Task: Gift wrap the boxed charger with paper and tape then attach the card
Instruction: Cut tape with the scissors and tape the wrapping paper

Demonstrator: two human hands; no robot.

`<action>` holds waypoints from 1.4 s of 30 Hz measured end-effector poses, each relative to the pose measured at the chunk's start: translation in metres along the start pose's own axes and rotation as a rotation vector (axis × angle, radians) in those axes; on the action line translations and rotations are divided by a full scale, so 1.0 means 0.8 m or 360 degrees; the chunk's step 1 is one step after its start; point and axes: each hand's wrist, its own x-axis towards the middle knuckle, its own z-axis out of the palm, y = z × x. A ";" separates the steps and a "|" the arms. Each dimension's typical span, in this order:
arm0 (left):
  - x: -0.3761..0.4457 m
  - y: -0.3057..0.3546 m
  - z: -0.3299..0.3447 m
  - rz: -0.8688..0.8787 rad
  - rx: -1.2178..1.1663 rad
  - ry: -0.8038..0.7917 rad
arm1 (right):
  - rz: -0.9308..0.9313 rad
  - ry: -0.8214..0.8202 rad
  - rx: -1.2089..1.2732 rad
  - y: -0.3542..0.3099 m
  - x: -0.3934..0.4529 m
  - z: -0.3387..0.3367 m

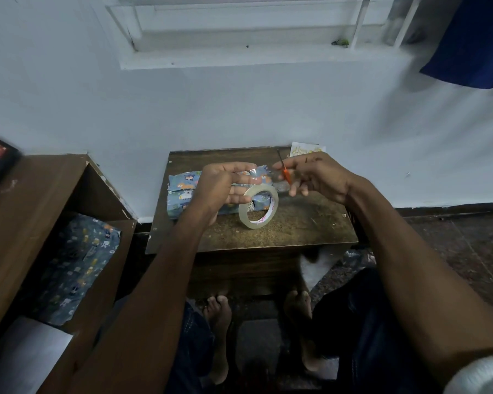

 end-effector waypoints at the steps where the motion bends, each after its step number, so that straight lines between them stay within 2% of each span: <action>1: 0.000 0.000 0.000 -0.0002 -0.0004 -0.0002 | 0.0021 -0.0014 0.0025 -0.001 0.000 0.001; 7: 0.002 -0.001 0.000 0.0010 -0.0035 0.0016 | -0.0024 0.0043 -0.0252 0.002 0.000 0.015; 22: 0.007 -0.005 -0.003 0.0025 -0.0037 -0.0009 | -0.0005 0.0224 -0.0134 -0.004 0.001 0.019; 30: 0.010 -0.010 -0.003 0.0058 0.0086 -0.0124 | 0.0044 -0.0081 -0.0615 0.000 -0.009 0.001; 42: 0.012 -0.015 0.002 0.0126 0.0219 -0.0246 | -0.0053 -0.0003 -0.0633 -0.011 -0.010 0.012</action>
